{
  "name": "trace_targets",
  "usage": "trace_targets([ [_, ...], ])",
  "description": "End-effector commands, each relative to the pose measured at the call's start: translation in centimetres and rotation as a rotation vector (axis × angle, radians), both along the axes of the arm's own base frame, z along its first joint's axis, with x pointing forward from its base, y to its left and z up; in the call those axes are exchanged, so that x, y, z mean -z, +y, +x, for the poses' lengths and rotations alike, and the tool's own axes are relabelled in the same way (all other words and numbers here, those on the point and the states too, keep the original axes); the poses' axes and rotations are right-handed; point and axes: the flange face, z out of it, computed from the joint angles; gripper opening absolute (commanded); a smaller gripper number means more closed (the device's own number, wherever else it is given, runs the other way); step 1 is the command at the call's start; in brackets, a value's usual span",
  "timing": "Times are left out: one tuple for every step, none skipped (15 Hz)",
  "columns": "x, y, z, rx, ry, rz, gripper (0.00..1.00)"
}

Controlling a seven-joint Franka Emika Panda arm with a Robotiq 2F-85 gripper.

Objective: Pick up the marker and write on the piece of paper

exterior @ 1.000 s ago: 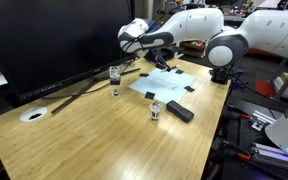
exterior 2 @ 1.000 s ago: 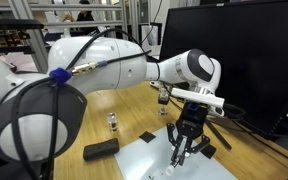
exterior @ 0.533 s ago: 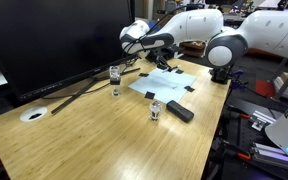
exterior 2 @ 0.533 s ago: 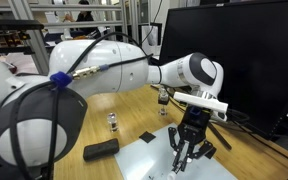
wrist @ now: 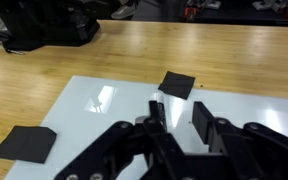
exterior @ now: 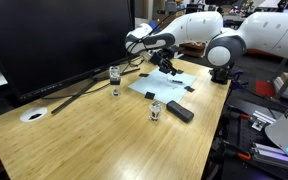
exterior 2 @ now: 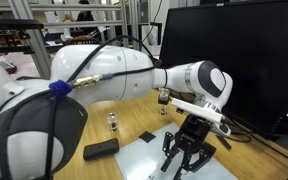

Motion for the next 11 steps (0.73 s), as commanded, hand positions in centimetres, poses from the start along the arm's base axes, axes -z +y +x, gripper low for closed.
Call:
trace_targets([
  [-0.54,-0.08,-0.27,0.066,-0.005,-0.001,0.72],
  [-0.52,-0.04,-0.31,0.076,-0.006,0.0,0.78],
  [-0.55,-0.03,-0.37,0.081,-0.003,0.007,0.85],
  [0.11,0.28,-0.18,0.044,-0.005,-0.007,0.67],
  [0.1,0.26,-0.22,0.049,-0.003,-0.006,0.75],
  [0.09,0.21,-0.25,0.051,-0.002,-0.005,0.81],
  [0.09,0.19,-0.26,0.052,-0.002,-0.005,0.85],
  [0.08,0.18,-0.26,0.053,-0.002,-0.005,0.85],
  [0.08,0.18,-0.26,0.053,-0.002,-0.005,0.85],
  [0.08,0.18,-0.27,0.053,-0.001,-0.005,0.85],
  [0.08,0.18,-0.27,0.053,-0.001,-0.005,0.85],
])
